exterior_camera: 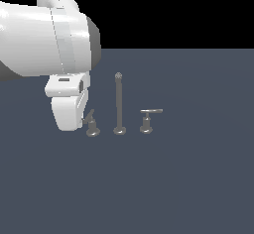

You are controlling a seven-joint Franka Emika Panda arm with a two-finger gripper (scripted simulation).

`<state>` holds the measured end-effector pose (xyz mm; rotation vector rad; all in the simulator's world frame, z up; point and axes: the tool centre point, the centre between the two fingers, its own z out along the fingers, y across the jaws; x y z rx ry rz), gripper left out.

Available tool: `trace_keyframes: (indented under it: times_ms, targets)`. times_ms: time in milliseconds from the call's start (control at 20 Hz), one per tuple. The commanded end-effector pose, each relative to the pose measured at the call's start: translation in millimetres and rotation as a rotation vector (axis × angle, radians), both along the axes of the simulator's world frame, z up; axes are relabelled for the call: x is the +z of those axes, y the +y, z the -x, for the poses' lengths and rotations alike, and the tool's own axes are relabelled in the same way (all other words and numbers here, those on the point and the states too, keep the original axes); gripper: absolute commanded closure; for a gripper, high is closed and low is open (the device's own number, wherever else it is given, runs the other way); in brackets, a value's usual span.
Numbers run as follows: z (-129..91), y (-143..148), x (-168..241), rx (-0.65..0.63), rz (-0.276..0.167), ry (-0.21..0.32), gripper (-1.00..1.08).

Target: Turn on the faucet by rotating a designated handle.

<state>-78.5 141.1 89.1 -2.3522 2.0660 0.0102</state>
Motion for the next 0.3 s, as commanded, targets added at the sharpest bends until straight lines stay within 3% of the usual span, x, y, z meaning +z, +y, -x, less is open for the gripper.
trace_keyframes:
  times_ms: [0, 250]
  targets:
    - [-7, -28, 0, -0.031, 0.008, 0.001, 1.08]
    - [-12, -55, 0, -0.043, 0.012, 0.003, 1.08]
